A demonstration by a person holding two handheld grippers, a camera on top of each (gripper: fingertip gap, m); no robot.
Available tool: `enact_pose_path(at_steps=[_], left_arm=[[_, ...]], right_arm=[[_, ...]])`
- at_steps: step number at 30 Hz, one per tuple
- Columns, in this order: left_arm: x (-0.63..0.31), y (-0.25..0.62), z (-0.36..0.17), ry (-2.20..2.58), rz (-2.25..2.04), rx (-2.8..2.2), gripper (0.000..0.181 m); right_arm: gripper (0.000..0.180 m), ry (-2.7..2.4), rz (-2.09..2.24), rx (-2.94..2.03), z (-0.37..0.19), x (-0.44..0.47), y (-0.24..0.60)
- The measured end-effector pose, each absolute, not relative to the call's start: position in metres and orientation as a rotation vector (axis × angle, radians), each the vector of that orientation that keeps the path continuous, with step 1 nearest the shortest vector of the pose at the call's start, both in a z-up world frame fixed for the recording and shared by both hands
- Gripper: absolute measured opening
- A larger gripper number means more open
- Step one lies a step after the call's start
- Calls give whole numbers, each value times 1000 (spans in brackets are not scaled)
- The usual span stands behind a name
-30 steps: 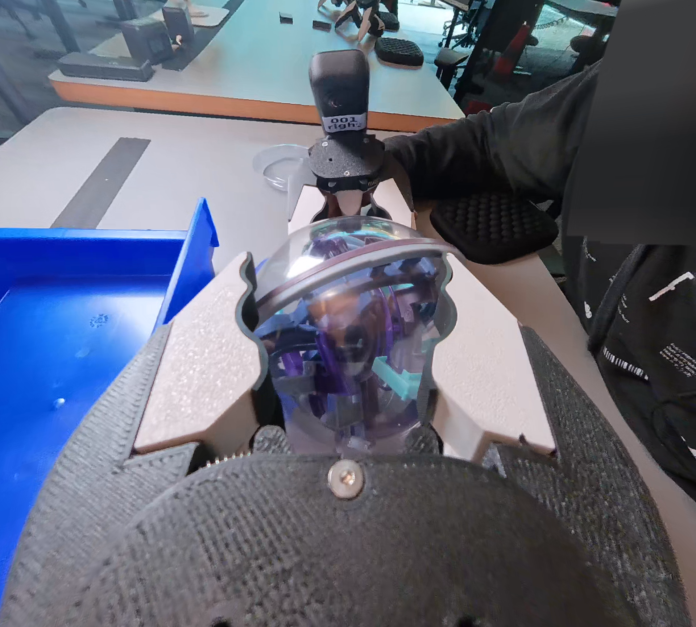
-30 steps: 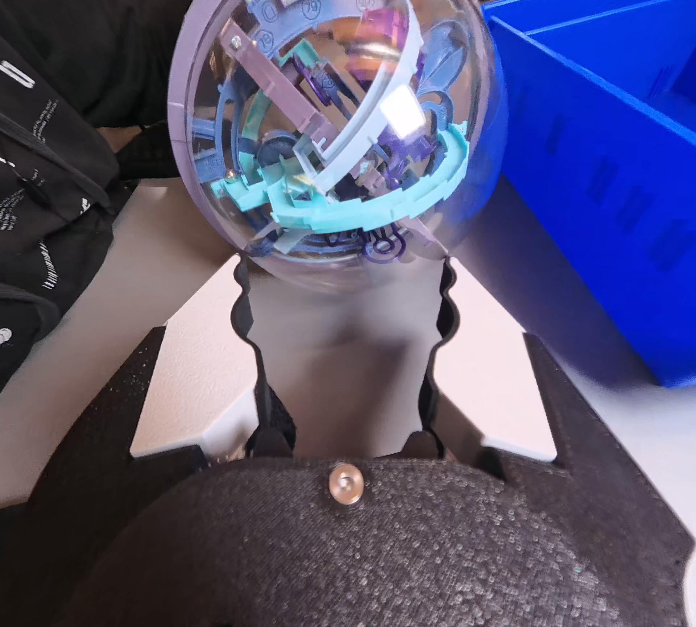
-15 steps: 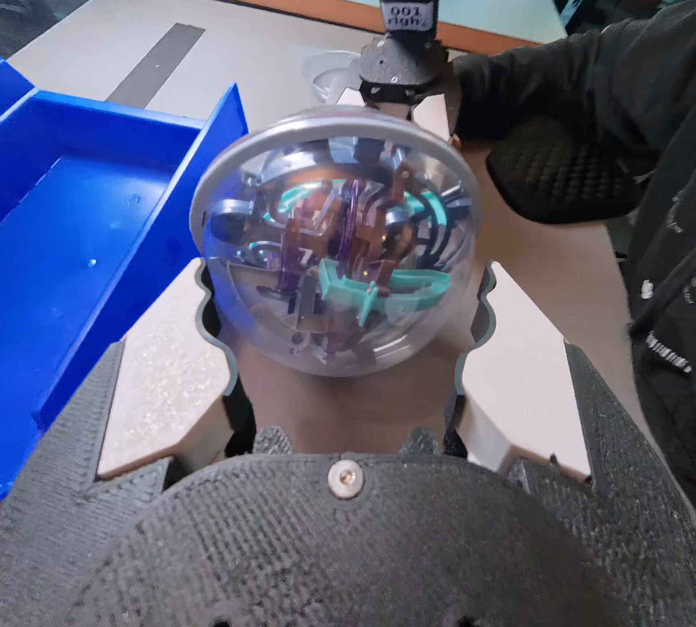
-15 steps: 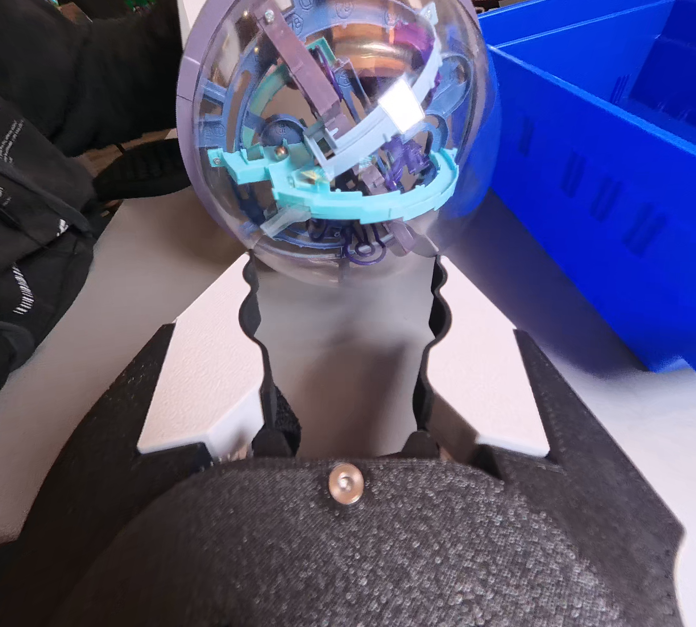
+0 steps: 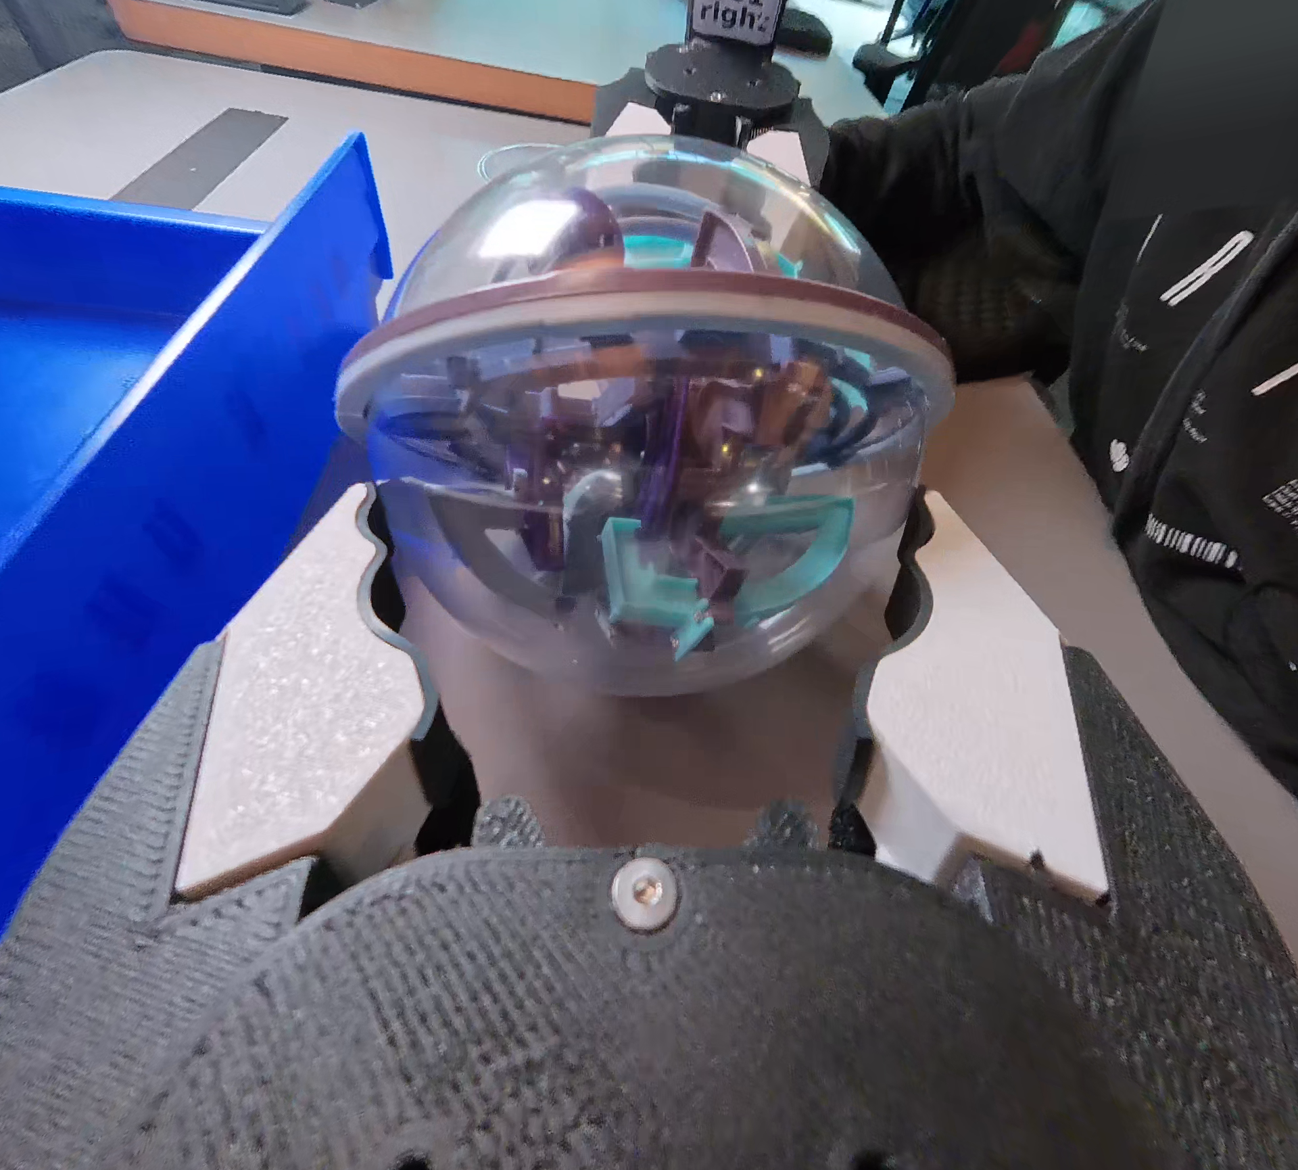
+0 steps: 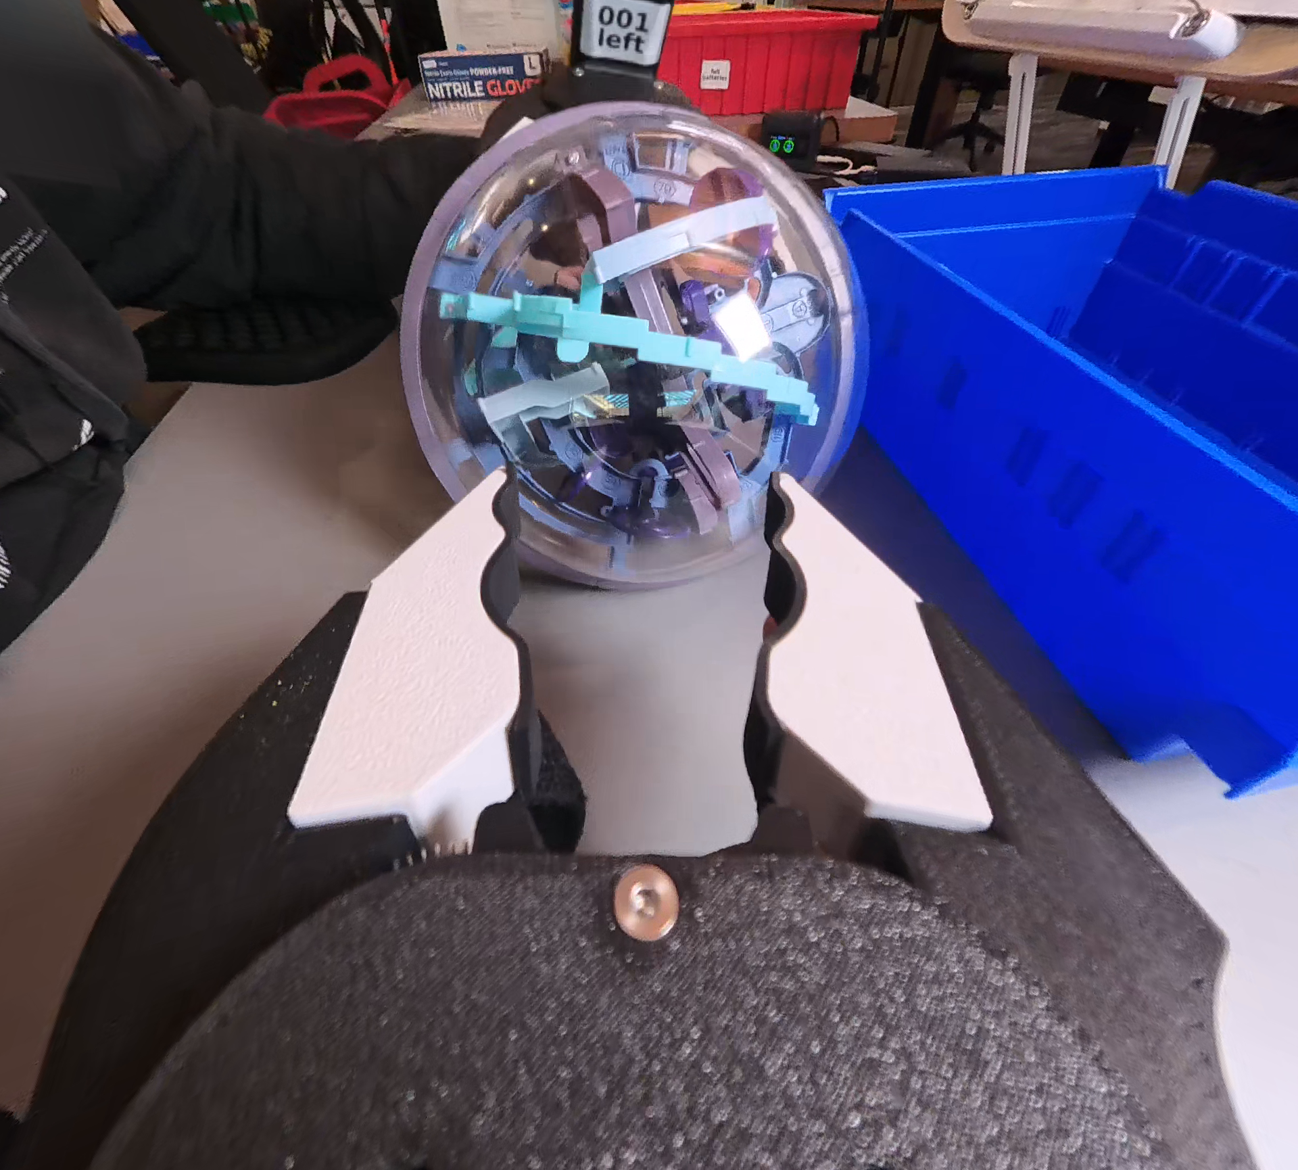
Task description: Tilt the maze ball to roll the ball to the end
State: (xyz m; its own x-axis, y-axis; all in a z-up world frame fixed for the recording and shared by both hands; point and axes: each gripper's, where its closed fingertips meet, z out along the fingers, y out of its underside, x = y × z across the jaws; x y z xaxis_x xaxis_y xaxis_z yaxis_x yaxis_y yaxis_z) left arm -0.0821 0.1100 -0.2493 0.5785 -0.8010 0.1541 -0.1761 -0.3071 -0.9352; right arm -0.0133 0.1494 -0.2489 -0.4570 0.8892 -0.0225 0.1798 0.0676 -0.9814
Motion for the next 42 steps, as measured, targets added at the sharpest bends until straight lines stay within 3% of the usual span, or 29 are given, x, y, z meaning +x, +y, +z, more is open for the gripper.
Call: enact_pose_path(at_steps=[7, 12, 18, 28, 42], left_arm=[[-84, 102, -247, 733, -1016, -1744, 141], [-83, 109, -245, 581, -1272, -1695, 141], [-77, 122, -238, 347, -1526, -1714, 141], [-78, 118, -239, 188, -1641, -1798, 141], [-73, 77, -245, 614, -1524, -1616, 141]], right_arm=[[51, -1751, 1455, -1020, -251, -10, 145], [92, -1709, 1480, -1026, -251, -18, 155], [103, -1800, 1461, -1031, -261, -17, 140], [103, -1826, 1388, -1080, -270, -19, 128], [103, -1870, 1145, -803, -260, -14, 99]])
